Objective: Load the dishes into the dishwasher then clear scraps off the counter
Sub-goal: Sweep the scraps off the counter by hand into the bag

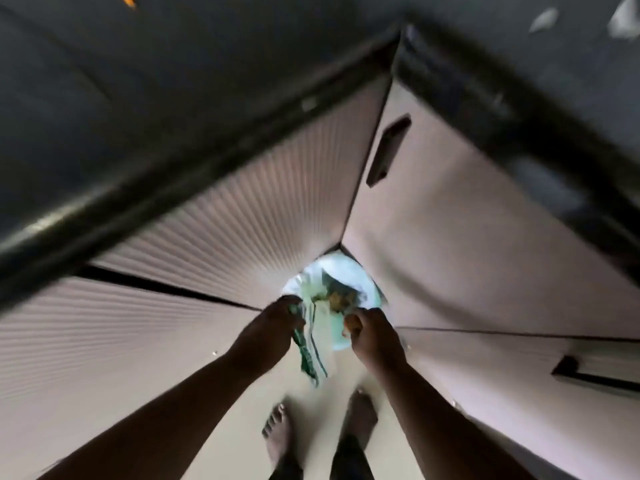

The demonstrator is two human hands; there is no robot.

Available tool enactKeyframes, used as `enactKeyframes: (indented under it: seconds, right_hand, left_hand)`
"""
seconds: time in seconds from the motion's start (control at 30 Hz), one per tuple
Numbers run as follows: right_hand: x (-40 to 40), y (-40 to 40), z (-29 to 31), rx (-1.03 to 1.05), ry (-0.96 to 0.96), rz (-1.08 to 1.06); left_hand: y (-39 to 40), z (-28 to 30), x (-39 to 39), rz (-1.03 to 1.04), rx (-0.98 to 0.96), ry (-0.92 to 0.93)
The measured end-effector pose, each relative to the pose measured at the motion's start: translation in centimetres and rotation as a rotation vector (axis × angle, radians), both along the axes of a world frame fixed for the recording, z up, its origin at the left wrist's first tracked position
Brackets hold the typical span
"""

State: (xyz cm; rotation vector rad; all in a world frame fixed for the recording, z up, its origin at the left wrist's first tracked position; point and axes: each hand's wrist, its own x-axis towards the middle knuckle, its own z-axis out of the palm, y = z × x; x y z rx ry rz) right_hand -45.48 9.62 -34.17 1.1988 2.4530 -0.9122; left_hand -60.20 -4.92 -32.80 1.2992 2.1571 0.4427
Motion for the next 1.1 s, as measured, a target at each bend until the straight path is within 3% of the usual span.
enactKeyframes:
  seconds: [0.07,0.17,0.3,0.4,0.73,1.1]
  right_hand:
    - [0.4,0.1,-3.3,-0.016,-0.001,-0.035]
    - [0.7,0.8,-7.2,-0.004,-0.003,-0.036]
    - [-0.3,1.7,-10.7,0.000,0.024,-0.036]
    - [-1.2,2.0,-12.2,-0.012,-0.002,-0.012]
    - [-3.0,2.1,-13.1,-0.002,-0.116,0.008]
    - [0.5,0.3,-8.5,0.088,-0.123,0.093]
  left_hand:
    - [0.9,-3.5,0.0,0.115,0.013,-0.020]
    - [2.1,-6.9,0.7,0.062,-0.050,0.020]
    - [4.4,-8.5,0.9,0.179,-0.048,0.101]
    - [5.1,-9.5,1.4,0.160,-0.175,0.095]
    - [4.6,-10.6,1.2,0.098,-0.427,0.176]
    - [0.6,-8.3,2.9,-0.012,-0.447,0.234]
